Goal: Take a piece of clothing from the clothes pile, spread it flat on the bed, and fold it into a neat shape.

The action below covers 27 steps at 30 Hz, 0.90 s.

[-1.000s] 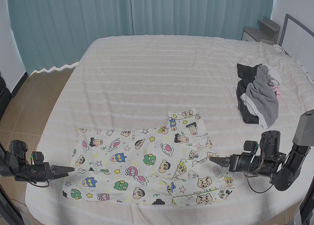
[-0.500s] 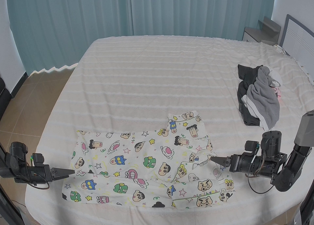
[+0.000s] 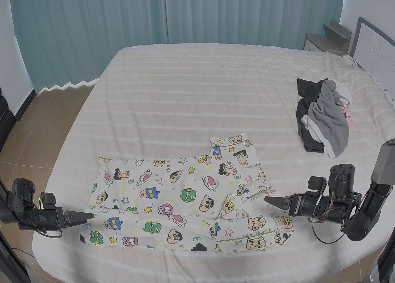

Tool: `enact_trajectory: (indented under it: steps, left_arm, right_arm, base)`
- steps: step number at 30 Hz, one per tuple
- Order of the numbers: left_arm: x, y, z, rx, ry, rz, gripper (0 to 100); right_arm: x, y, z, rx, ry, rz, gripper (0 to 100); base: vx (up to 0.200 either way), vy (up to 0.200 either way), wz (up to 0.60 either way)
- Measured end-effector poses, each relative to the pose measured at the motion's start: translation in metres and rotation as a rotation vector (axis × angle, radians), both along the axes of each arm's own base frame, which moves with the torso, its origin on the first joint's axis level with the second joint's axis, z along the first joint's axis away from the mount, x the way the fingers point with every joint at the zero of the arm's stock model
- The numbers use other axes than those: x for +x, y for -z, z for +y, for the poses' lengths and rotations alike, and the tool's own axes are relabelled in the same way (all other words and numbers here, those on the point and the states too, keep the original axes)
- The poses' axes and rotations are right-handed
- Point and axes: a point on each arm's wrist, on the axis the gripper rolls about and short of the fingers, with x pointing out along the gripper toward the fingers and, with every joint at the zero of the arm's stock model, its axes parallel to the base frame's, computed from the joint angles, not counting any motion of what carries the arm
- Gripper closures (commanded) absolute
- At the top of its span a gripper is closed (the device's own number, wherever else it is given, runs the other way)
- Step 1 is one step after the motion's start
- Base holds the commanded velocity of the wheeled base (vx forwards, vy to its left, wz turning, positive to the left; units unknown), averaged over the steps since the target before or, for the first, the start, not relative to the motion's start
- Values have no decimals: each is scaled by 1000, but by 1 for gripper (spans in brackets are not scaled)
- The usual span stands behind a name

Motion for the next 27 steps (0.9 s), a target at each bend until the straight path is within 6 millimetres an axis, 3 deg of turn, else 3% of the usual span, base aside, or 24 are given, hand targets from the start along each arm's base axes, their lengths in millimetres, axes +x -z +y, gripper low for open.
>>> enact_trajectory:
  steps: [3, 9, 27]
  left_arm:
    - [0, 0, 0, -1, 0, 0, 0]
    - [3, 0, 5, 7, -12, -20, 0]
    - [10, -4, 10, -54, -72, 31, 0]
  right_arm:
    - [0, 0, 0, 0, 0, 0, 0]
    - [0, 0, 0, 0, -2, 1, 0]
    - [-1, 0, 4, 0, -12, -1, 0]
  base:
    - [0, 0, 0]
    - [0, 200, 0]
    - [0, 0, 0]
